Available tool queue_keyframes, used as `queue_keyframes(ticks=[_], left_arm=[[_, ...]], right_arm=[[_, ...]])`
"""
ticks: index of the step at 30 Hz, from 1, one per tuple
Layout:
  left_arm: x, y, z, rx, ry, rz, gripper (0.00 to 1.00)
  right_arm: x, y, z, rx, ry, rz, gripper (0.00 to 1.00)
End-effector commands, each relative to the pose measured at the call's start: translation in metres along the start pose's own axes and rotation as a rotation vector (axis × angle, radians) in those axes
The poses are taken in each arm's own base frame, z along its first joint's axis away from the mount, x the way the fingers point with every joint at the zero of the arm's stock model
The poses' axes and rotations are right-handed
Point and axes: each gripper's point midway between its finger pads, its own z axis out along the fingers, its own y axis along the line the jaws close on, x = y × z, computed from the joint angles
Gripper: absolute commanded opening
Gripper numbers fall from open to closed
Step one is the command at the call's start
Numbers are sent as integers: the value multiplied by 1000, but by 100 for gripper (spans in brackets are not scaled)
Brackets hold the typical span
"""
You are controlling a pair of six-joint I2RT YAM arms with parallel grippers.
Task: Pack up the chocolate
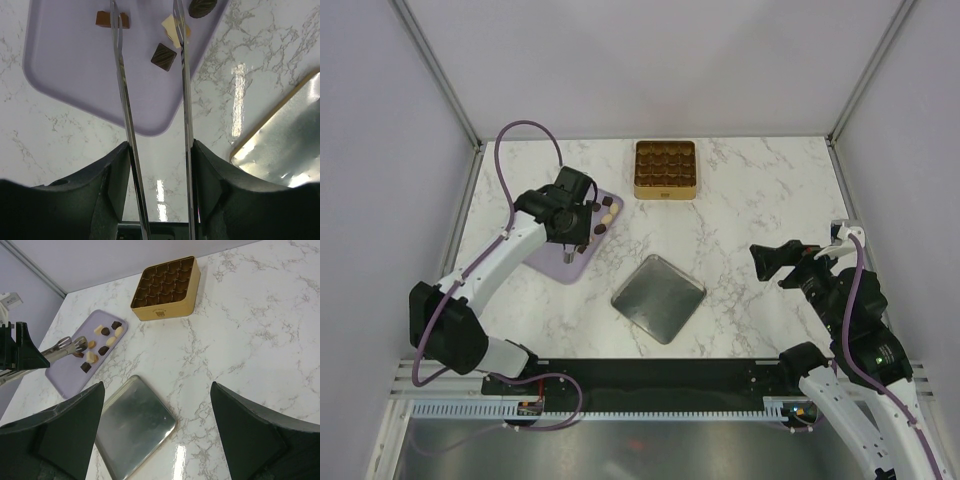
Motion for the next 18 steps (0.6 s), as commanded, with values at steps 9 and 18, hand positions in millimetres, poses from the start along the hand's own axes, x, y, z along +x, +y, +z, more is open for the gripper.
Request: queue_keyframes(ticks=[9,18], left_arm=[[14,-32,-11,207,10,-53,52],[13,-30,-11,202,-3,-61,52]], right_arm=[[-8,8,0,-39,-29,9,95],[-11,10,-5,-47,-41,12,95]])
